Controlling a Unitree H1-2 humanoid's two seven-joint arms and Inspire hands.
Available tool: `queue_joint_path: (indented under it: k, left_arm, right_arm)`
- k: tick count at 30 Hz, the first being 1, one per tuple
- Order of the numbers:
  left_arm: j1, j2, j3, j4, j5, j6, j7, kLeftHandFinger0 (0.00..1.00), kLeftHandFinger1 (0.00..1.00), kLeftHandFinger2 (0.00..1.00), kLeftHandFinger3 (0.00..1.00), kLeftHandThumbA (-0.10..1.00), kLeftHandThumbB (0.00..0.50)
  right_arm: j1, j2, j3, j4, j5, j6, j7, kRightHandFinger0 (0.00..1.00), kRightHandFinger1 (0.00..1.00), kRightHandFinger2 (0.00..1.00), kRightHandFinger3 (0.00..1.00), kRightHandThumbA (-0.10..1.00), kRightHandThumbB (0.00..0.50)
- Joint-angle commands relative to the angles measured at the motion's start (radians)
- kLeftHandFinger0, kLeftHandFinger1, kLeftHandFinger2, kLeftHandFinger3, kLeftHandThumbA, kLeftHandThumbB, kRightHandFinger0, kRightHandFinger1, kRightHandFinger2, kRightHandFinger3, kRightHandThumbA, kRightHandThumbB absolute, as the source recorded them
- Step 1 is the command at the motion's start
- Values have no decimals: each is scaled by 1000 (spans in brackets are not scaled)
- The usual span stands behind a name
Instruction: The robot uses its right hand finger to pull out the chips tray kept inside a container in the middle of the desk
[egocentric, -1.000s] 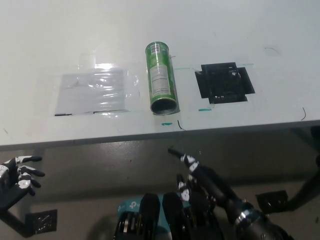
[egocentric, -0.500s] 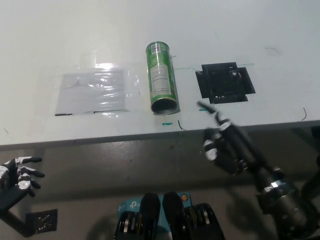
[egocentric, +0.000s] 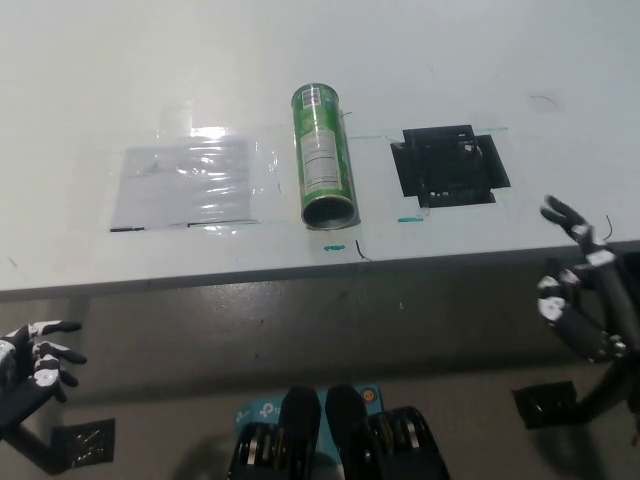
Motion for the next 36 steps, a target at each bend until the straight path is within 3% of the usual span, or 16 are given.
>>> queue_joint_path:
  k: [1,5,8,14,20,26,33,36]
  left_arm:
    - [-6,14,11,-10,-25,1,-6,345,384,466,662,-100,132]
    - [-7,16,4,-9,-16,-7,-6,348,389,482,679,-100,120]
    - [-10,13,2,1,-16,-17,-7,348,390,472,667,-100,128]
    - [-14,14,1,5,-14,-15,-6,346,390,479,670,-100,127]
    - [-10,10,-1,8,-11,-21,-4,345,376,451,645,-100,127]
    - [12,4,-2,7,-12,-34,-5,337,374,448,630,-100,143]
    - [19,4,-7,10,-8,-34,-6,352,385,476,670,-100,134]
    - [21,-1,0,14,-21,-45,-9,341,372,451,644,-100,137]
  right_arm:
    - [7,25,-46,7,75,-1,-52,0,0,793,944,-100,206]
    - [33,57,-91,75,92,-49,-98,0,0,804,864,-100,208]
    - [46,80,-120,120,122,-75,-116,0,0,799,845,-100,177]
    - [48,109,-164,186,148,-84,-148,0,0,769,810,-100,169]
    - [57,120,-191,246,150,-114,-192,0,0,715,759,-100,191]
    - [61,145,-225,279,187,-76,-221,0,17,654,720,-100,179]
    - [57,162,-253,263,219,-9,-241,0,0,654,732,-100,163]
    - [56,159,-250,264,230,-13,-237,0,4,655,735,-100,157]
